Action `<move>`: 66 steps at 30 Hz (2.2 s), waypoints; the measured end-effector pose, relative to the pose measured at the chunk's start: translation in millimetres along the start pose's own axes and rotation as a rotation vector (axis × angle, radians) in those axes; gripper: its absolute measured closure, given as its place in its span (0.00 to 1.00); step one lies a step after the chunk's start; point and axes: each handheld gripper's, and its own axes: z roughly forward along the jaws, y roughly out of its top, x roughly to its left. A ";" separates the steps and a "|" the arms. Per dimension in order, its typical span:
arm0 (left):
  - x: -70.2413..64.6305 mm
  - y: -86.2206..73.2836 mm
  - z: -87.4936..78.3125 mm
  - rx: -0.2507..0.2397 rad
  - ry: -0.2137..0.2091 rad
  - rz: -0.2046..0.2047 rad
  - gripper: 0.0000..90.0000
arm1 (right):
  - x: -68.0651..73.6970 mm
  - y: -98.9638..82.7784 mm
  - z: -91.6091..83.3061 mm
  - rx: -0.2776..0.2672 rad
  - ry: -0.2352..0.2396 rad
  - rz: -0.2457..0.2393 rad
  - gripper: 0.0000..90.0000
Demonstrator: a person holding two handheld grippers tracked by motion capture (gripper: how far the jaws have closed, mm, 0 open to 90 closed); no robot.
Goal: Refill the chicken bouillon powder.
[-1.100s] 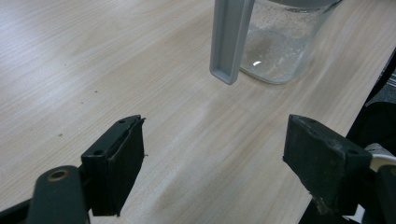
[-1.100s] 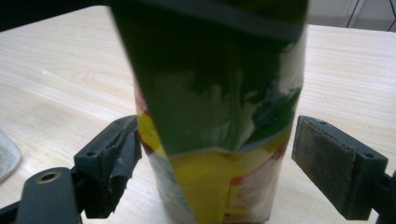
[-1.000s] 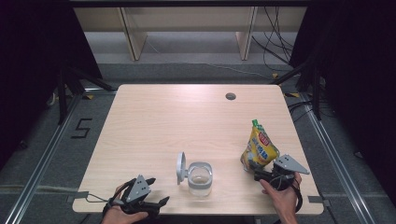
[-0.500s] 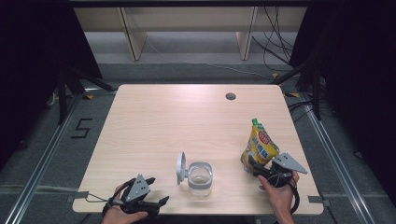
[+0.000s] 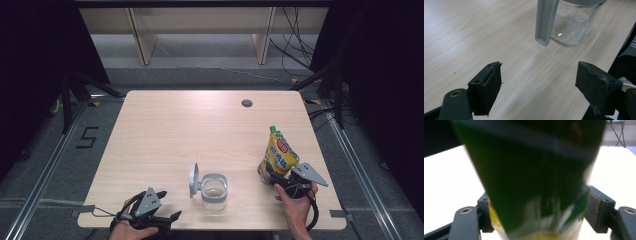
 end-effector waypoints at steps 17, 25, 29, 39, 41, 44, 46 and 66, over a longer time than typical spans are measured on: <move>-1.6 0.0 0.5 0.021 -0.023 0.018 0.23 | 0.5 -6.6 6.2 -0.039 -0.026 0.023 0.33; -1.9 0.1 0.6 0.020 -0.023 0.017 0.23 | -0.9 -9.5 9.7 -0.049 -0.015 0.037 0.34; -2.9 -0.3 0.8 0.020 -0.023 0.016 0.23 | -2.7 -6.3 9.8 -0.036 -0.036 0.018 0.41; -1.5 0.7 0.1 -0.004 -0.017 0.033 0.23 | -3.8 3.5 5.1 0.027 0.002 -0.015 0.45; -1.5 1.0 -0.2 -0.001 -0.019 0.035 0.23 | -5.6 3.8 3.5 0.026 0.039 0.010 0.46; -1.8 0.8 -0.1 -0.003 -0.018 0.023 0.23 | -8.2 4.4 -4.8 0.046 0.074 0.047 0.47; -2.9 0.4 0.4 -0.005 -0.018 0.000 0.23 | -12.9 5.6 -7.8 0.029 0.100 0.010 0.47; -1.6 0.6 1.7 0.003 -0.016 0.017 0.23 | 1.1 13.8 -32.9 0.006 0.154 -0.040 0.49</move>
